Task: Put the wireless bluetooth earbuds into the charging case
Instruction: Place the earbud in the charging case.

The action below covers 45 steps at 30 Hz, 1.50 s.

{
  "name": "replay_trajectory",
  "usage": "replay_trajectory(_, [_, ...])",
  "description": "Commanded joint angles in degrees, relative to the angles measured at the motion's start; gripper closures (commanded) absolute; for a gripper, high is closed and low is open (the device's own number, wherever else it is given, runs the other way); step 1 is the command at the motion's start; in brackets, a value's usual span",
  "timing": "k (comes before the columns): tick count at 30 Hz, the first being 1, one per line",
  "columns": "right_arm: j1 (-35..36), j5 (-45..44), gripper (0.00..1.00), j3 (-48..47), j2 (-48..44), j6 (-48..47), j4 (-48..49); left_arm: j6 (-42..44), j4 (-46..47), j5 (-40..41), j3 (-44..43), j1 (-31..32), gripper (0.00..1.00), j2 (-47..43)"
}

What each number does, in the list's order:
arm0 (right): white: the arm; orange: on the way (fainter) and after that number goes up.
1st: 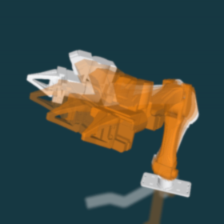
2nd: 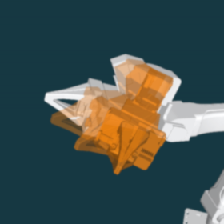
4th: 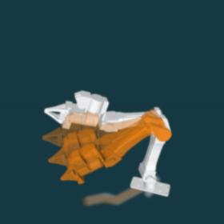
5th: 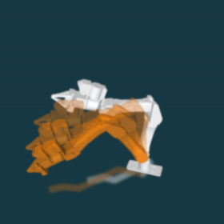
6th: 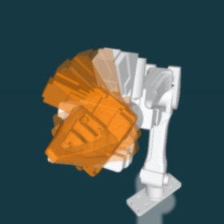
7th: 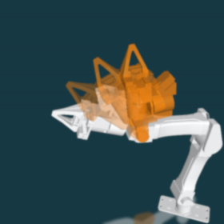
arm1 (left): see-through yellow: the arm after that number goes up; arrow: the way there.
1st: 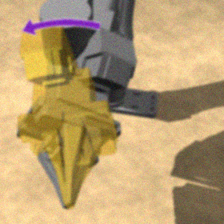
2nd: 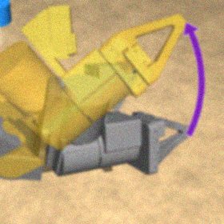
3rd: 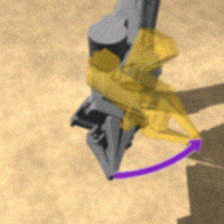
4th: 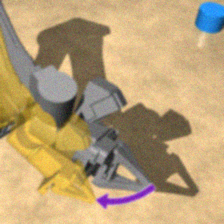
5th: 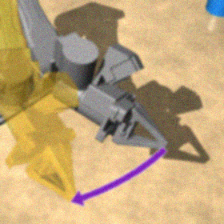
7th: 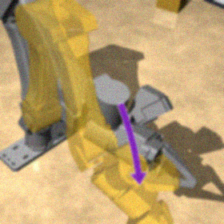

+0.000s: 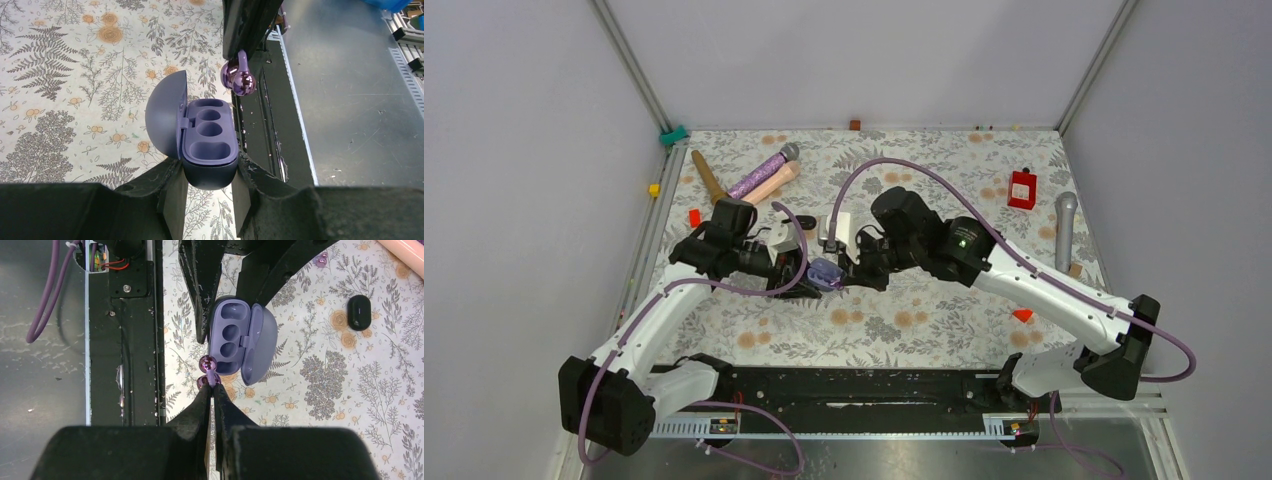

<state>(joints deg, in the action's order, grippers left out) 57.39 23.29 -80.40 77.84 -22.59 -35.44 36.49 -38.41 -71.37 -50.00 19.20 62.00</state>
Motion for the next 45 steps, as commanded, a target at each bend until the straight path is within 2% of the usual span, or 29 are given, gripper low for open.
replay_trajectory(1, [1.17,-3.02,0.99,-1.07,0.22,-1.05,1.04,1.81,0.26,-2.47,-1.07,0.45,1.0,-0.19])
replay_trajectory(10, [1.59,-6.79,1.0,-0.63,0.88,0.0,2.94,1.6,0.19,-3.12,-1.15,0.75,1.0,0.32])
replay_trajectory(40, [3.94,-7.69,0.99,-0.1,4.2,0.25,3.11,1.75,0.16,-3.51,-0.98,0.82,1.0,-0.61])
replay_trajectory(43, [3.97,-7.48,0.97,-0.19,4.06,0.22,3.07,1.88,0.15,-3.5,-0.98,0.75,1.0,-0.6])
replay_trajectory(45, [4.02,-7.35,0.92,-0.35,3.84,0.16,2.87,1.88,0.18,-3.47,-0.98,0.78,1.0,-0.57])
